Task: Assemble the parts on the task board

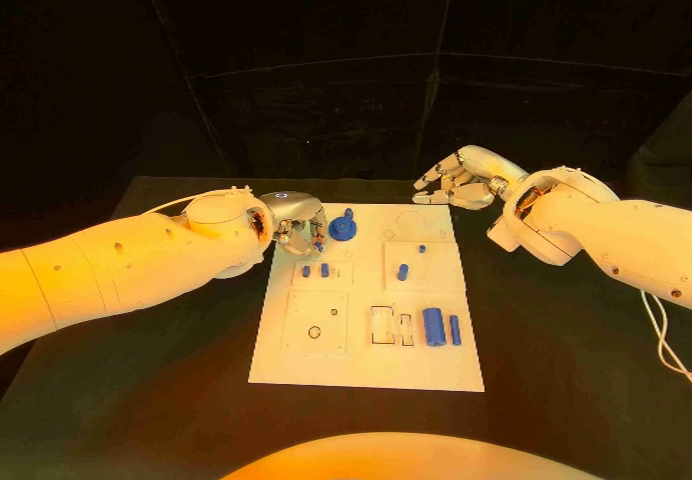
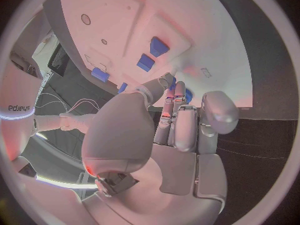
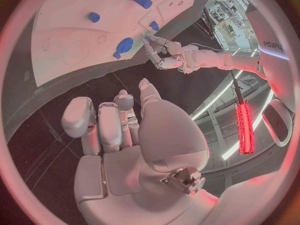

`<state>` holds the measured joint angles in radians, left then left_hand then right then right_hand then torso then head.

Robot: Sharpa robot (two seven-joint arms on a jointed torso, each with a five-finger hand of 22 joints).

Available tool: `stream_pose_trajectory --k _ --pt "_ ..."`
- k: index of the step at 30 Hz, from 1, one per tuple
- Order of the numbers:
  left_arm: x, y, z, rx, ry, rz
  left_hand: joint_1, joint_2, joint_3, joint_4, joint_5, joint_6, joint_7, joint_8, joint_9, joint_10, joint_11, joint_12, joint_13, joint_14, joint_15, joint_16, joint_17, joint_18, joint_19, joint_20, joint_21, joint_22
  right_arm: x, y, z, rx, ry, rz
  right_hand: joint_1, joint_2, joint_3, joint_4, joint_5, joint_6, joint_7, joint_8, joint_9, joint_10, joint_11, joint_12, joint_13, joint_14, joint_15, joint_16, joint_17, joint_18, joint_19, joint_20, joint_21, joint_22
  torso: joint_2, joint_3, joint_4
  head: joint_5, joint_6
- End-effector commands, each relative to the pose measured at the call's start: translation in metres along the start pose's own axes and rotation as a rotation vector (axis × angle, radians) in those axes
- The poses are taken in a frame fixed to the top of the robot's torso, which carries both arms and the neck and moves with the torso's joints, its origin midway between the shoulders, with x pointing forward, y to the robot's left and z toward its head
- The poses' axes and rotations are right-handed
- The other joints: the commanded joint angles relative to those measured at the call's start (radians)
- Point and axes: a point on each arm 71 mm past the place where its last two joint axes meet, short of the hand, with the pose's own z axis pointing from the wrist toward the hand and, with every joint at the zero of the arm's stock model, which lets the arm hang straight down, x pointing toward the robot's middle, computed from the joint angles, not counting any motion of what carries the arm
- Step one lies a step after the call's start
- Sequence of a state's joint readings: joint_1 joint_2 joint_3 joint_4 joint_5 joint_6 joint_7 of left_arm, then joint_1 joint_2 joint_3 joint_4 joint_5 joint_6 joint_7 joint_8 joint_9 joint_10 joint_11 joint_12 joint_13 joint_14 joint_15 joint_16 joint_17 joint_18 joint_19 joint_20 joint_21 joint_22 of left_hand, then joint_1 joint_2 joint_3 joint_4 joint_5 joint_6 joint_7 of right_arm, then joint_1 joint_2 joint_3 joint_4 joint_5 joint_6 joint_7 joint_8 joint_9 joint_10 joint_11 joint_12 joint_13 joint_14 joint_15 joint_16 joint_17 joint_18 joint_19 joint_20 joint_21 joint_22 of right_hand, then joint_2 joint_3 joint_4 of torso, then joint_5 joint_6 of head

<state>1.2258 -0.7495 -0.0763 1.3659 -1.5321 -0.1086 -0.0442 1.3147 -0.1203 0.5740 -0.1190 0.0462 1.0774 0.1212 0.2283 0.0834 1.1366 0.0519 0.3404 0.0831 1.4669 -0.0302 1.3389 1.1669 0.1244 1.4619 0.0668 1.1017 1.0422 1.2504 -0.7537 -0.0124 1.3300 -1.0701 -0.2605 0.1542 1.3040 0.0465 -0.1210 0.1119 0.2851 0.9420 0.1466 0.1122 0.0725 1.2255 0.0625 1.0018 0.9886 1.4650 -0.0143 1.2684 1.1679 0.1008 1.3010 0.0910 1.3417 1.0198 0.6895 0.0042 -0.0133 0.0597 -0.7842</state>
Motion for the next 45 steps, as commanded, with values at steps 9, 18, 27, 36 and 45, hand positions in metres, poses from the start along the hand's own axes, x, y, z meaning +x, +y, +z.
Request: stream_pose_trajectory --k 9,18,27,36,45 --pt "0.0018 -0.0034 0.0031 0.004 0.028 -0.002 -0.011 0.000 -0.003 -0.003 0.003 0.007 -0.001 -0.008 0.001 0.010 -0.001 -0.007 -0.002 0.032 -0.003 0.001 -0.002 -0.019 -0.005 -0.003 0.005 0.001 -0.0009 0.0017 0.0006 -0.011 -0.003 0.002 0.002 0.008 -0.004 -0.002 0.006 -0.004 0.002 0.006 0.000 -0.007 -0.003 -0.004 -0.001 0.026 -0.004 -0.002 -0.001 0.006 -0.008 -0.001 -0.007 -0.001 0.000 -0.0001 0.0002 0.000 -0.002" --pt "0.0027 -0.0045 0.0065 -0.002 0.036 -0.001 -0.015 -0.005 -0.006 -0.004 0.003 0.005 0.000 -0.014 0.000 0.010 0.000 -0.016 -0.003 0.031 -0.003 0.001 -0.004 -0.019 -0.006 -0.003 0.004 0.001 -0.0008 0.0020 0.0007 -0.012 -0.003 0.002 0.002 0.008 -0.004 -0.002 0.006 -0.004 0.002 0.006 0.000 -0.007 -0.003 -0.004 -0.001 0.026 -0.004 -0.002 -0.001 0.006 -0.008 -0.001 -0.007 -0.001 0.000 0.0002 -0.0003 0.000 -0.002" --pt "0.0048 -0.0033 0.0076 -0.017 0.063 0.002 -0.023 -0.012 -0.012 -0.003 0.003 0.003 0.001 -0.021 -0.001 0.005 0.003 -0.030 -0.006 0.030 -0.001 -0.002 -0.011 -0.019 -0.008 -0.002 0.001 0.000 -0.0009 0.0018 0.0005 -0.011 -0.003 0.002 0.002 0.008 -0.004 -0.002 0.006 -0.004 0.002 0.006 0.000 -0.007 -0.003 -0.004 -0.001 0.026 -0.004 -0.002 -0.001 0.006 -0.008 -0.001 -0.007 -0.001 0.000 0.0002 0.0007 -0.001 -0.004" --pt "0.0052 -0.0026 0.0074 -0.023 0.069 0.002 -0.024 -0.013 -0.013 -0.003 0.003 0.003 0.001 -0.022 -0.001 0.004 0.004 -0.032 -0.006 0.030 0.000 -0.002 -0.012 -0.019 -0.009 -0.001 0.001 -0.001 -0.0009 0.0017 0.0006 -0.011 -0.003 0.002 0.002 0.008 -0.004 -0.002 0.006 -0.004 0.002 0.006 0.000 -0.007 -0.003 -0.004 -0.001 0.026 -0.004 -0.002 -0.001 0.006 -0.008 -0.001 -0.007 -0.001 -0.001 0.0000 0.0010 -0.001 -0.004" --pt "0.0049 -0.0034 0.0078 -0.016 0.063 0.002 -0.033 -0.025 -0.017 -0.002 0.003 -0.053 0.007 -0.062 -0.015 -0.005 0.006 -0.050 -0.010 0.029 0.002 -0.003 -0.015 -0.019 -0.010 0.001 0.001 0.002 -0.0009 0.0017 0.0007 -0.011 -0.003 0.002 0.002 0.008 -0.004 -0.002 0.006 -0.004 0.002 0.006 0.000 -0.007 -0.003 -0.004 -0.001 0.026 -0.004 -0.002 -0.001 0.006 -0.008 -0.001 -0.007 -0.001 0.000 0.0002 0.0003 0.000 -0.004"
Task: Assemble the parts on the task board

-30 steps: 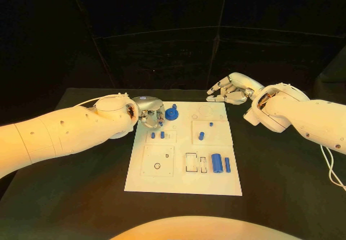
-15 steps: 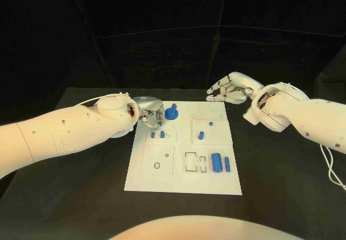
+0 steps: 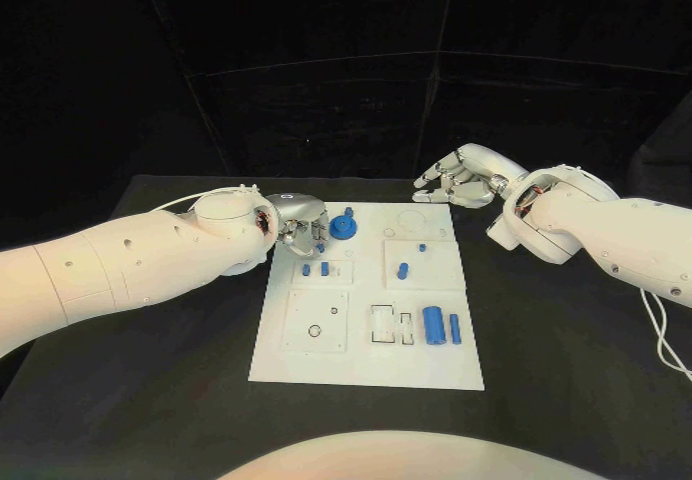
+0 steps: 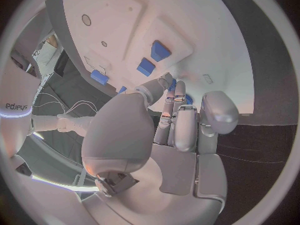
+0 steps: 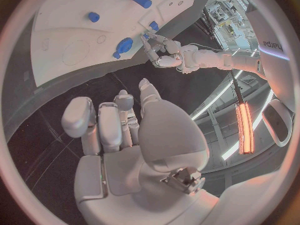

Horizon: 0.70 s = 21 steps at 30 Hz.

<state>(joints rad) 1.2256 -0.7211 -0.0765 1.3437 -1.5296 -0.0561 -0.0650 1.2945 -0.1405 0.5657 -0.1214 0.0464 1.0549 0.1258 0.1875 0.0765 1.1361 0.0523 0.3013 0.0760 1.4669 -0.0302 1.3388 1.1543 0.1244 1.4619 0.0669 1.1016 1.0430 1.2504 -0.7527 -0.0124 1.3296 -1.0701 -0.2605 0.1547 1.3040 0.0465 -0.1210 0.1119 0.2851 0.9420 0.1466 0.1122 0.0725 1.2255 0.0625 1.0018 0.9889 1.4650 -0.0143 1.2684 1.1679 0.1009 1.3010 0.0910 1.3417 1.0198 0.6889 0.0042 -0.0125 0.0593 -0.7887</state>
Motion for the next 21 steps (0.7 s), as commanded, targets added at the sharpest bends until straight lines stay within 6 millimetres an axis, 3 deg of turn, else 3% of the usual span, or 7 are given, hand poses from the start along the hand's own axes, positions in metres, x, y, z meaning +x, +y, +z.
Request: stream_pose_trajectory --k 1,5,11,14,17,21 --pt "0.0007 0.0001 0.0003 -0.002 0.010 0.000 -0.015 -0.007 -0.010 0.001 0.003 -0.043 0.003 -0.030 -0.011 -0.009 0.006 -0.015 -0.003 0.028 0.003 -0.003 -0.004 -0.018 -0.010 0.001 0.001 0.000 -0.0012 0.0014 0.0004 -0.010 -0.004 0.002 0.002 0.008 -0.004 -0.002 0.006 -0.004 0.002 0.006 0.000 -0.007 -0.003 -0.004 -0.001 0.026 -0.004 -0.002 -0.001 0.006 -0.008 -0.001 -0.007 -0.001 0.001 0.0002 -0.0004 0.000 0.000" --pt "0.0003 0.0008 0.0002 -0.004 0.005 -0.001 -0.028 -0.021 -0.018 0.005 0.003 -0.104 0.003 -0.071 -0.015 -0.029 0.011 -0.036 -0.007 0.027 0.006 -0.005 -0.010 -0.018 -0.012 0.004 -0.002 -0.001 -0.0015 0.0009 0.0002 -0.008 -0.004 0.002 0.002 0.008 -0.004 -0.002 0.006 -0.004 0.002 0.006 0.000 -0.007 -0.003 -0.004 -0.001 0.026 -0.004 -0.002 -0.001 0.006 -0.008 -0.001 -0.007 -0.001 0.000 0.0002 -0.0003 -0.001 0.001" --pt "-0.0007 0.0023 -0.0004 -0.009 -0.009 -0.014 -0.031 -0.030 -0.029 0.008 0.003 -0.133 0.006 -0.093 -0.013 -0.062 0.022 -0.060 -0.010 0.025 0.014 -0.009 -0.020 -0.018 -0.015 0.010 -0.009 -0.005 -0.0019 -0.0001 -0.0002 0.000 -0.006 0.000 0.004 0.007 -0.006 -0.003 0.006 -0.004 0.002 0.007 -0.001 -0.019 -0.003 -0.023 -0.020 0.025 -0.004 -0.008 -0.007 0.007 -0.011 -0.001 -0.011 -0.009 0.000 0.0002 0.0001 -0.002 0.001" --pt "-0.0012 0.0031 -0.0012 -0.011 -0.016 -0.019 -0.029 -0.031 -0.032 0.008 0.003 -0.139 0.006 -0.098 -0.013 -0.070 0.024 -0.066 -0.010 0.024 0.016 -0.010 -0.024 -0.017 -0.015 0.012 -0.011 -0.007 -0.0019 -0.0011 -0.0005 0.011 -0.002 -0.006 0.012 0.009 -0.009 -0.005 0.005 -0.008 0.002 0.008 -0.001 -0.124 -0.003 -0.201 -0.192 0.020 -0.005 -0.027 -0.026 0.011 -0.024 -0.001 -0.024 -0.034 0.000 0.0002 0.0002 -0.002 0.002" --pt "-0.0015 0.0043 -0.0028 -0.011 -0.020 -0.021 -0.029 -0.032 -0.035 0.008 0.003 -0.140 0.006 -0.099 -0.012 -0.073 0.026 -0.068 -0.010 0.024 0.017 -0.011 -0.027 -0.017 -0.016 0.013 -0.012 -0.008 -0.0017 -0.0021 -0.0011 0.019 0.007 -0.018 0.036 0.010 -0.005 -0.017 0.005 -0.002 0.001 0.013 0.000 -0.143 -0.005 -0.256 -0.237 0.013 -0.006 -0.053 -0.054 0.017 -0.038 -0.003 -0.040 -0.062 0.000 -0.0004 0.0000 -0.001 0.003" --pt "-0.0024 0.0087 -0.0091 -0.011 -0.034 -0.047 -0.029 -0.033 -0.037 0.009 0.003 -0.139 0.007 -0.100 -0.011 -0.078 0.027 -0.071 -0.010 0.023 0.018 -0.012 -0.029 -0.017 -0.016 0.014 -0.014 -0.009 -0.0017 -0.0044 -0.0040 0.031 0.030 -0.067 0.104 0.010 0.020 -0.056 -0.032 0.026 0.000 0.021 0.000 -0.162 -0.006 -0.406 -0.370 0.008 -0.009 -0.096 -0.095 0.022 -0.049 -0.008 -0.064 -0.097 0.000 -0.0011 0.0002 -0.003 0.006"
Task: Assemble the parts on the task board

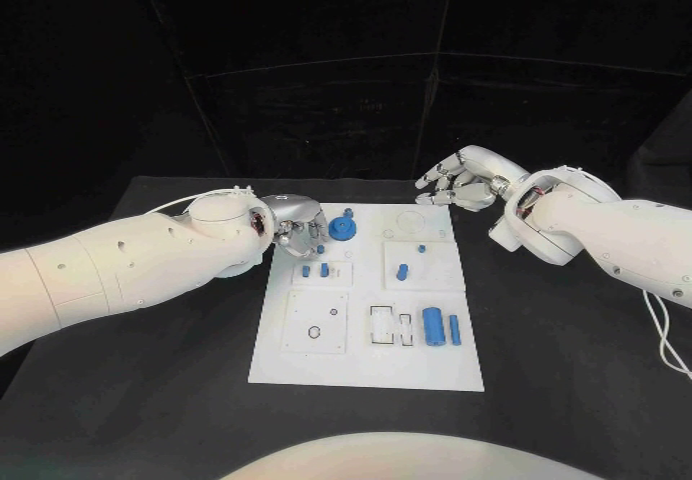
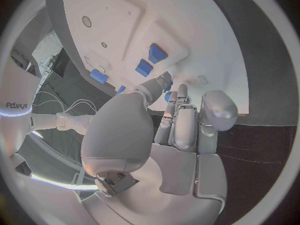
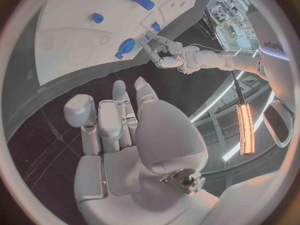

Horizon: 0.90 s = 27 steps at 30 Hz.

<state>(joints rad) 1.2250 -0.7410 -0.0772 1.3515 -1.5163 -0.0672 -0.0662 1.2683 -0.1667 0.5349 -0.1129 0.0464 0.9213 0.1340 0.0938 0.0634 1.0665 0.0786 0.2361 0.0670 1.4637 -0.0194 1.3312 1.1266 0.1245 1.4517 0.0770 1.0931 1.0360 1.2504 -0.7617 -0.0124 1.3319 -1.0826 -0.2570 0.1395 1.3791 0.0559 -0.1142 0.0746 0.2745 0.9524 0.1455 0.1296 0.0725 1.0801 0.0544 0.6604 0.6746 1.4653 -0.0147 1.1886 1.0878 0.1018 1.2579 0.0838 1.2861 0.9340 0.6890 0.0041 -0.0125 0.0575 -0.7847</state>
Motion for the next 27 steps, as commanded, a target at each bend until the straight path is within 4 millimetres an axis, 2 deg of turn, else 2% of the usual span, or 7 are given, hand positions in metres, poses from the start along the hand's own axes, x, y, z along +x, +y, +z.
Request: stream_pose_trajectory --k 1,6,9,10,12,14,27 --pt "-0.003 0.004 -0.006 0.005 -0.033 -0.051 -0.002 -0.006 -0.007 0.001 0.003 -0.005 -0.001 -0.006 0.002 -0.009 0.001 -0.006 -0.001 0.026 0.008 -0.004 -0.001 -0.017 -0.006 0.004 -0.006 -0.002 0.000 -0.001 -0.003 0.015 0.034 -0.073 0.039 -0.001 0.020 -0.025 -0.025 0.023 0.001 0.004 -0.001 -0.016 0.002 -0.094 -0.083 0.006 -0.009 -0.026 -0.026 0.021 -0.007 0.000 -0.011 -0.016 0.000 -0.0012 0.0005 -0.003 0.004" --pt "-0.013 0.017 -0.021 0.051 -0.144 -0.344 0.003 0.005 -0.003 0.004 0.003 0.029 0.017 0.009 0.008 -0.016 0.007 -0.010 0.000 0.018 0.012 -0.020 -0.028 -0.004 -0.026 0.008 -0.065 -0.063 0.000 -0.002 -0.011 0.013 0.069 -0.193 0.098 -0.008 0.070 -0.072 -0.053 0.069 -0.003 0.009 -0.001 -0.002 0.001 -0.235 -0.215 0.003 -0.009 -0.060 -0.058 0.023 -0.009 0.000 -0.024 -0.030 -0.001 0.0003 0.0014 -0.017 0.015" --pt "-0.021 0.026 -0.029 0.089 -0.230 -0.585 0.007 0.015 0.000 0.007 0.003 0.045 0.032 0.014 0.008 -0.042 0.024 -0.016 0.000 -0.057 0.027 -0.142 -0.212 0.029 -0.113 0.022 -0.263 -0.259 0.001 -0.001 -0.015 0.007 0.086 -0.274 0.100 -0.018 0.094 -0.086 -0.059 0.088 -0.008 0.006 -0.003 0.018 0.004 -0.302 -0.277 0.002 -0.009 -0.075 -0.073 0.024 -0.009 0.002 -0.030 -0.037 -0.001 0.0012 0.0006 -0.032 0.022" --pt "-0.024 0.030 -0.033 0.107 -0.264 -0.707 0.009 0.018 -0.002 0.008 0.003 0.053 0.038 0.017 0.008 -0.054 0.031 -0.015 0.001 -0.117 0.034 -0.226 -0.331 0.050 -0.174 0.026 -0.382 -0.372 0.002 0.000 -0.016 0.005 0.095 -0.314 0.100 -0.021 0.100 -0.090 -0.060 0.095 -0.009 0.007 -0.003 0.019 0.003 -0.320 -0.292 0.003 -0.008 -0.078 -0.076 0.024 -0.010 0.002 -0.031 -0.039 -0.001 0.0005 -0.0007 -0.036 0.025" --pt "-0.028 0.034 -0.038 0.139 -0.313 -0.890 0.010 0.026 -0.007 0.011 0.004 0.059 0.042 0.018 0.006 -0.054 0.034 -0.003 0.004 -0.193 0.038 -0.324 -0.465 0.054 -0.215 0.033 -0.420 -0.394 0.004 0.002 -0.018 0.006 0.109 -0.378 0.095 -0.029 0.115 -0.097 -0.064 0.106 -0.012 0.004 -0.004 0.025 0.005 -0.357 -0.328 0.003 -0.007 -0.085 -0.081 0.025 -0.010 0.003 -0.035 -0.043 -0.001 0.0000 -0.0009 -0.043 0.030" --pt "-0.031 0.037 -0.042 0.170 -0.354 -1.029 0.008 0.032 -0.016 0.016 0.005 0.064 0.043 0.020 0.006 -0.051 0.034 0.009 0.007 -0.225 0.040 -0.362 -0.517 0.056 -0.231 0.037 -0.436 -0.403 0.007 0.004 -0.020 0.013 0.126 -0.435 0.088 -0.037 0.131 -0.102 -0.069 0.113 -0.011 -0.002 -0.005 0.029 0.007 -0.390 -0.363 0.003 -0.005 -0.090 -0.085 0.025 -0.010 0.005 -0.037 -0.046 0.000 -0.0010 -0.0019 -0.047 0.035" --pt "-0.035 0.035 -0.051 0.252 -0.425 -1.330 -0.003 0.050 -0.055 0.030 0.005 0.086 0.037 0.032 0.007 -0.020 0.025 0.057 0.017 -0.250 0.037 -0.372 -0.548 0.059 -0.245 0.039 -0.466 -0.423 0.034 0.012 -0.017 0.026 0.180 -0.619 0.060 -0.072 0.185 -0.121 -0.102 0.087 0.000 -0.048 -0.007 0.003 0.028 -0.477 -0.470 0.003 0.011 -0.106 -0.100 0.027 -0.013 0.019 -0.050 -0.064 0.001 -0.0011 0.0008 -0.063 0.039"
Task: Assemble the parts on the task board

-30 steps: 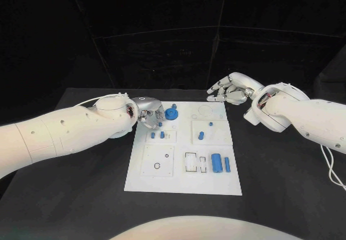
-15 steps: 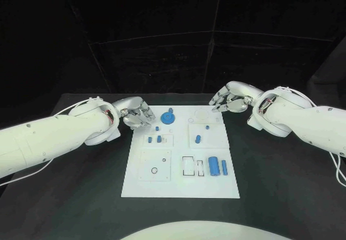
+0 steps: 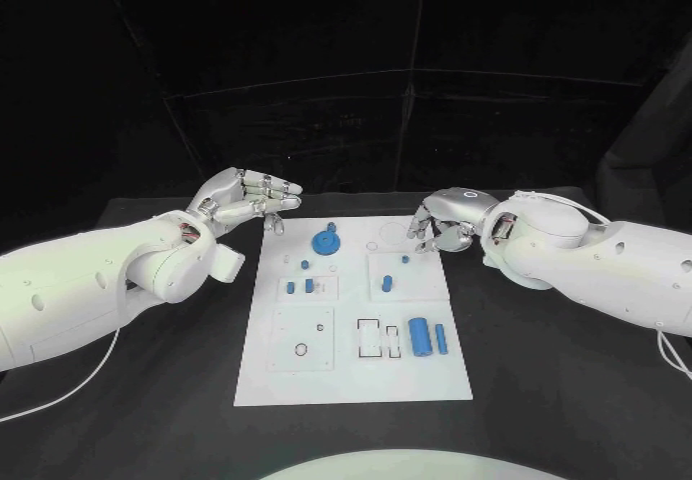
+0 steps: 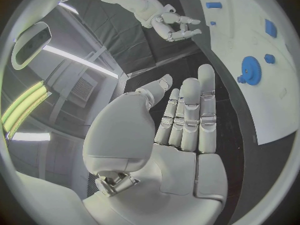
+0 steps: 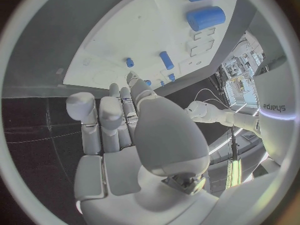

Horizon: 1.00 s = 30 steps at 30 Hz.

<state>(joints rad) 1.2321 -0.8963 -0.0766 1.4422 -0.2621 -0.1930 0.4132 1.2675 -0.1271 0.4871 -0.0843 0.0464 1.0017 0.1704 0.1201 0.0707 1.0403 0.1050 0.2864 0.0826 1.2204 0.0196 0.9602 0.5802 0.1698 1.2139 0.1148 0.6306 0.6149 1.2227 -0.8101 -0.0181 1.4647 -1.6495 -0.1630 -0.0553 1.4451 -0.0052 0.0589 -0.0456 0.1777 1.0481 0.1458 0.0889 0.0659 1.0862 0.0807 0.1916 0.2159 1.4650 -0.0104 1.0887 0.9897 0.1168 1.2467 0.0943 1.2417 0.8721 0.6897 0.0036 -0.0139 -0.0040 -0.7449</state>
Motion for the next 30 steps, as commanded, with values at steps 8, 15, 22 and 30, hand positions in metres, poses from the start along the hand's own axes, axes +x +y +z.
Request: stream_pose_trajectory --k 8,15,22,30 --pt "0.000 -0.006 -0.001 0.056 -0.036 -0.149 -0.001 0.012 -0.013 0.001 0.005 0.011 0.000 0.010 0.001 0.007 -0.002 0.012 0.002 -0.009 -0.003 -0.001 -0.005 0.014 -0.008 0.001 -0.008 -0.005 0.018 0.010 0.006 0.007 0.072 -0.114 -0.014 -0.021 0.059 -0.019 -0.012 -0.015 0.004 -0.023 0.000 0.000 0.007 -0.028 -0.061 0.006 0.010 -0.003 0.002 0.011 0.003 0.013 -0.004 0.003 -0.001 0.0001 0.0006 0.001 -0.008" --pt "0.000 -0.006 0.000 0.054 -0.035 -0.151 0.000 0.012 -0.015 0.000 0.005 0.012 0.000 0.011 0.001 0.007 -0.002 0.013 0.002 -0.010 -0.003 -0.001 -0.007 0.014 -0.008 0.001 -0.009 -0.006 0.026 0.018 0.010 -0.015 0.094 -0.112 -0.025 -0.029 0.147 -0.048 -0.043 -0.021 0.003 -0.025 0.000 0.015 0.008 -0.041 -0.111 0.009 0.010 0.007 0.010 0.008 0.011 0.013 0.006 0.017 -0.001 0.0004 0.0009 0.002 -0.009" --pt "0.001 -0.005 0.000 0.051 -0.033 -0.152 0.001 0.012 -0.016 0.000 0.005 0.013 0.000 0.011 0.001 0.007 -0.003 0.014 0.002 -0.011 -0.003 -0.001 -0.008 0.014 -0.008 0.000 -0.010 -0.006 0.031 0.020 0.014 -0.021 0.111 -0.112 -0.051 -0.044 0.242 -0.072 -0.049 -0.023 0.005 -0.024 0.001 0.028 0.008 -0.051 -0.148 0.011 0.010 0.017 0.018 0.007 0.017 0.013 0.015 0.030 0.000 0.0002 0.0014 -0.001 -0.008" --pt "0.000 -0.005 0.000 0.047 -0.033 -0.152 0.004 0.013 -0.017 -0.002 0.005 0.013 0.000 0.011 0.000 0.006 -0.003 0.016 0.002 -0.012 -0.004 -0.002 -0.009 0.014 -0.008 0.000 -0.012 -0.007 0.035 0.023 0.017 -0.029 0.125 -0.110 -0.067 -0.046 0.304 -0.081 -0.060 -0.017 0.006 -0.023 0.001 0.036 0.008 -0.054 -0.153 0.012 0.010 0.022 0.020 0.006 0.019 0.012 0.020 0.036 0.000 0.0000 0.0012 0.001 -0.012"
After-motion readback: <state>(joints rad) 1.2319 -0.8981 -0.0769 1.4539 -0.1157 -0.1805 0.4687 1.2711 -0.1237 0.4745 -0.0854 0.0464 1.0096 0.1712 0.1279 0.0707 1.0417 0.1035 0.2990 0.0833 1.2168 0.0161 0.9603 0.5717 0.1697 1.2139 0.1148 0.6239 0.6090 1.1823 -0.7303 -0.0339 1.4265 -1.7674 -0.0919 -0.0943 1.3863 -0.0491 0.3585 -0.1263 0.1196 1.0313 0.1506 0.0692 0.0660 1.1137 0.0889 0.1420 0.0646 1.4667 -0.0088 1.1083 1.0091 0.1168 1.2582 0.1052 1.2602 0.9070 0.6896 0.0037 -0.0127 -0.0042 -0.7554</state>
